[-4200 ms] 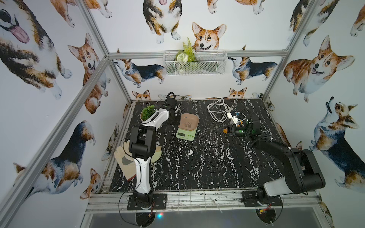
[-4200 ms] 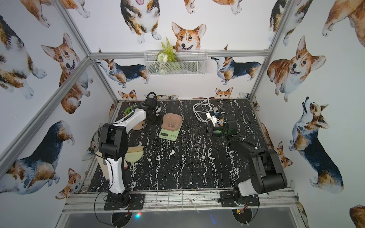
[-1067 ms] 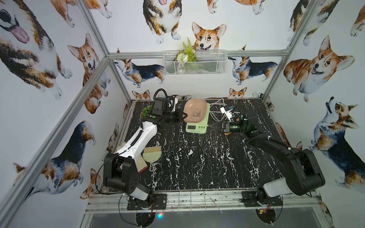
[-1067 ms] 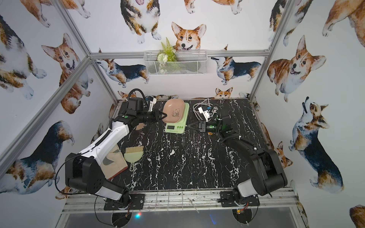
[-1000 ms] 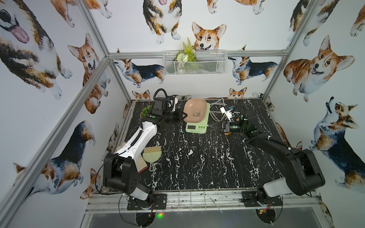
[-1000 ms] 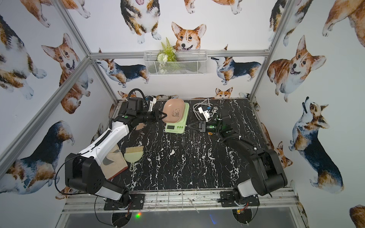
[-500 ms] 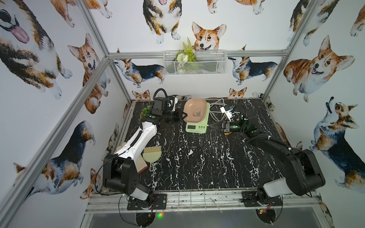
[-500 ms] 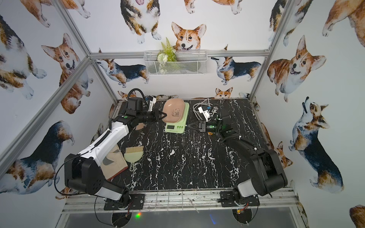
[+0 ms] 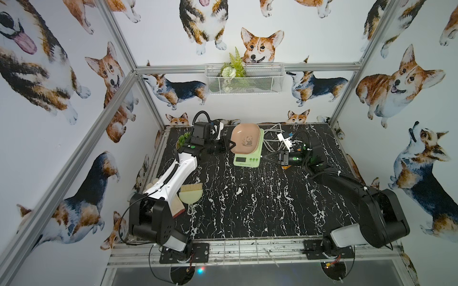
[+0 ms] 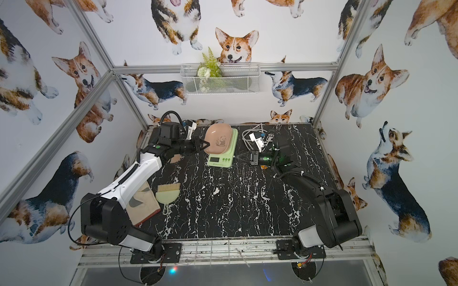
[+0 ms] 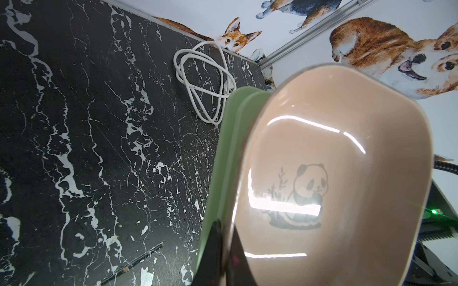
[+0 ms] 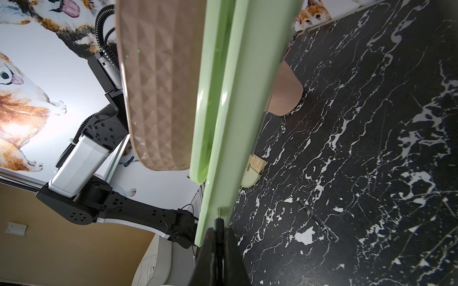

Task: Charge the electronic scale
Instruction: Insert the charging cable into the electronic scale.

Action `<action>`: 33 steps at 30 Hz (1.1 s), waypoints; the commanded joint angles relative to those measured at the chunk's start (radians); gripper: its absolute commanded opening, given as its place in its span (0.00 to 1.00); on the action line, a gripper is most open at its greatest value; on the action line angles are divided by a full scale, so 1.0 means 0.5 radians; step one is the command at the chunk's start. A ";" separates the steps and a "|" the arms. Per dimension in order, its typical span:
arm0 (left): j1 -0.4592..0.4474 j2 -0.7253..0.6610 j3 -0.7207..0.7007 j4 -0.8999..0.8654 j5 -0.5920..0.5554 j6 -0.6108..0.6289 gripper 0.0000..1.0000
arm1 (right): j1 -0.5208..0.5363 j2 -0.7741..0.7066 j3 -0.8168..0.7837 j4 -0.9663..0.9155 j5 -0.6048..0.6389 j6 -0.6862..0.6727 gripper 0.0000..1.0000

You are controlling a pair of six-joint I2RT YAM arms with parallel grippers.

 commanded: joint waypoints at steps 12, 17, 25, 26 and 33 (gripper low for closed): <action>-0.022 -0.039 0.046 0.123 0.123 0.010 0.00 | 0.004 0.018 0.042 -0.125 -0.038 -0.087 0.00; -0.028 -0.039 0.071 0.129 0.109 0.017 0.00 | 0.004 0.012 0.051 -0.176 -0.041 -0.121 0.00; -0.061 -0.028 0.113 0.084 0.100 0.085 0.00 | 0.005 0.007 0.108 -0.308 -0.022 -0.191 0.00; -0.065 -0.025 0.118 0.078 0.098 0.096 0.00 | 0.003 0.003 0.120 -0.349 -0.013 -0.218 0.00; -0.093 -0.013 0.155 0.035 0.065 0.127 0.00 | 0.006 -0.009 0.163 -0.494 0.043 -0.293 0.00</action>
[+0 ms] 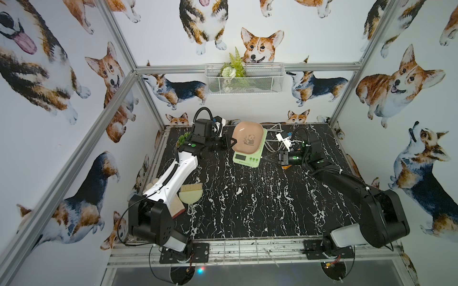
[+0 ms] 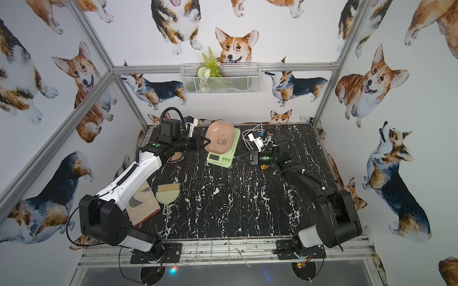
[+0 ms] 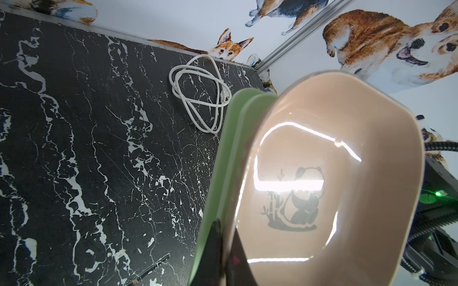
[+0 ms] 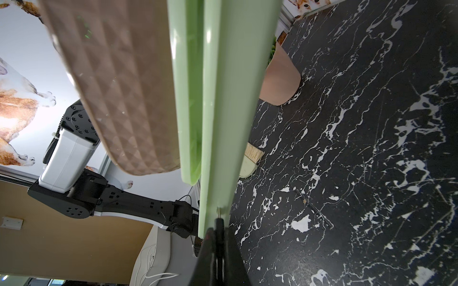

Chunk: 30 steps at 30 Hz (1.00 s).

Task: Charge the electronic scale
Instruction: Insert the charging cable into the electronic scale.

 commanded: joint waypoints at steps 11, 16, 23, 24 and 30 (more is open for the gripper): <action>-0.101 -0.012 0.052 0.038 0.013 -0.022 0.00 | 0.008 -0.046 0.030 -0.112 0.193 -0.045 0.00; -0.147 -0.018 0.077 -0.013 -0.077 0.028 0.00 | 0.013 -0.025 0.046 -0.135 0.205 -0.025 0.00; -0.209 -0.024 0.095 -0.032 -0.134 0.058 0.00 | 0.016 -0.009 0.085 -0.216 0.225 -0.056 0.00; -0.209 -0.024 0.093 -0.021 -0.120 0.051 0.00 | 0.019 -0.006 0.083 -0.214 0.227 -0.053 0.00; -0.208 -0.015 0.050 0.119 0.018 -0.053 0.00 | 0.019 -0.011 0.045 -0.151 0.211 -0.065 0.00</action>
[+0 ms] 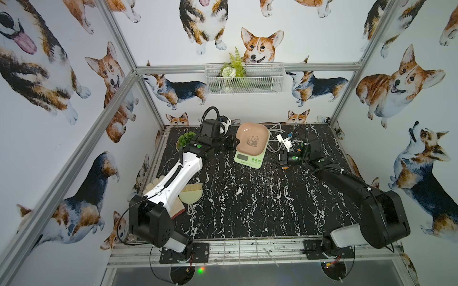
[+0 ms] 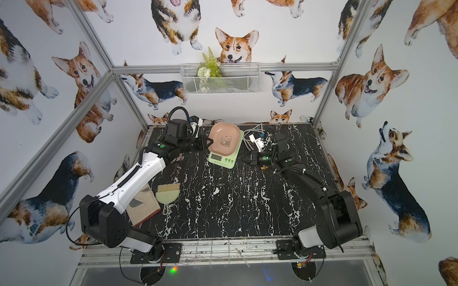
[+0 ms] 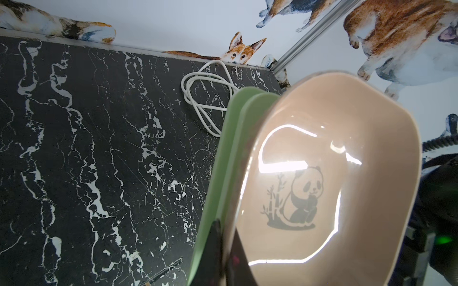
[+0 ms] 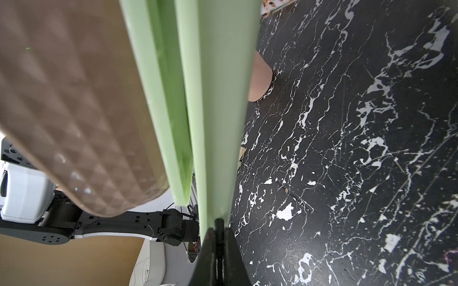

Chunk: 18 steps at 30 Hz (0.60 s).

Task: Charge the electronic scale
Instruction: Insert the charging cable into the electronic scale.

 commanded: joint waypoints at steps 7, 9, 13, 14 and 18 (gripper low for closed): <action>-0.020 -0.005 -0.007 0.188 0.371 -0.134 0.00 | 0.008 0.005 -0.009 0.134 0.009 -0.022 0.00; -0.023 -0.001 -0.007 0.188 0.368 -0.132 0.00 | 0.008 0.008 -0.004 0.135 0.003 -0.021 0.00; -0.023 0.011 -0.007 0.188 0.374 -0.133 0.00 | 0.007 0.014 0.005 0.110 -0.001 -0.036 0.00; -0.021 0.011 -0.010 0.185 0.372 -0.130 0.00 | 0.010 0.013 0.005 0.104 -0.001 -0.039 0.00; -0.021 0.008 -0.004 0.162 0.356 -0.114 0.00 | 0.008 0.002 0.013 0.057 0.009 -0.075 0.00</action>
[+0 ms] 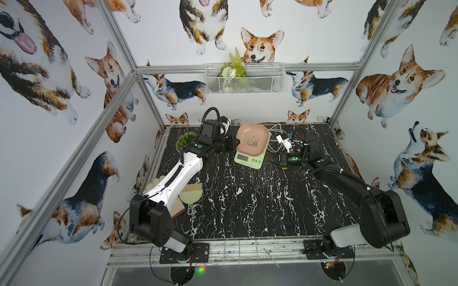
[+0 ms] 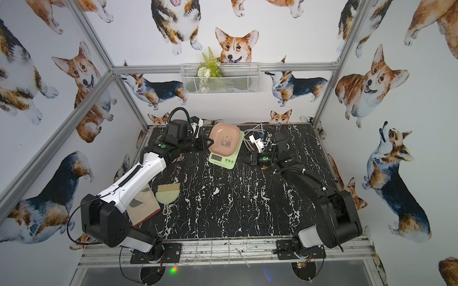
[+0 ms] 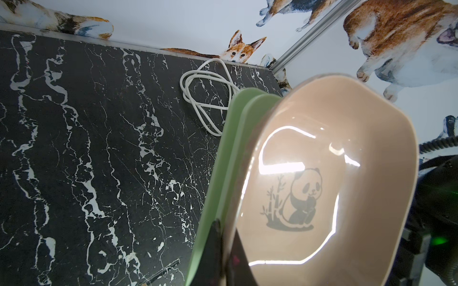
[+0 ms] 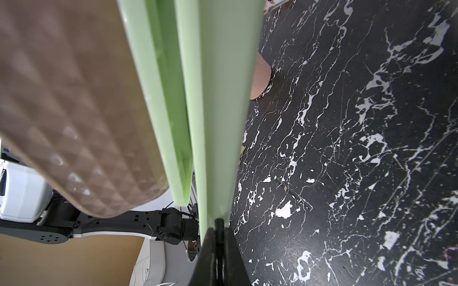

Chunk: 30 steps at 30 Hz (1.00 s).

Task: Charge the electronic scale
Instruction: Insert the charging cable into the electronic scale, then place the electronic scale at the center of the board.

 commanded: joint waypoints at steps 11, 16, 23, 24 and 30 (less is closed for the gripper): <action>-0.021 0.006 0.012 0.069 0.273 -0.049 0.00 | 0.003 -0.107 0.079 -0.202 0.111 -0.274 0.47; -0.022 0.019 0.018 0.047 0.261 -0.042 0.00 | -0.017 -0.150 0.100 -0.252 0.100 -0.302 0.53; -0.022 0.064 0.018 0.007 0.211 -0.027 0.00 | -0.023 -0.199 0.154 -0.336 0.106 -0.310 0.56; -0.023 0.069 0.018 0.007 0.205 -0.028 0.00 | -0.023 -0.203 0.161 -0.348 0.110 -0.311 0.56; -0.022 0.091 0.033 -0.040 0.154 0.008 0.00 | -0.025 -0.213 0.170 -0.399 0.117 -0.329 0.62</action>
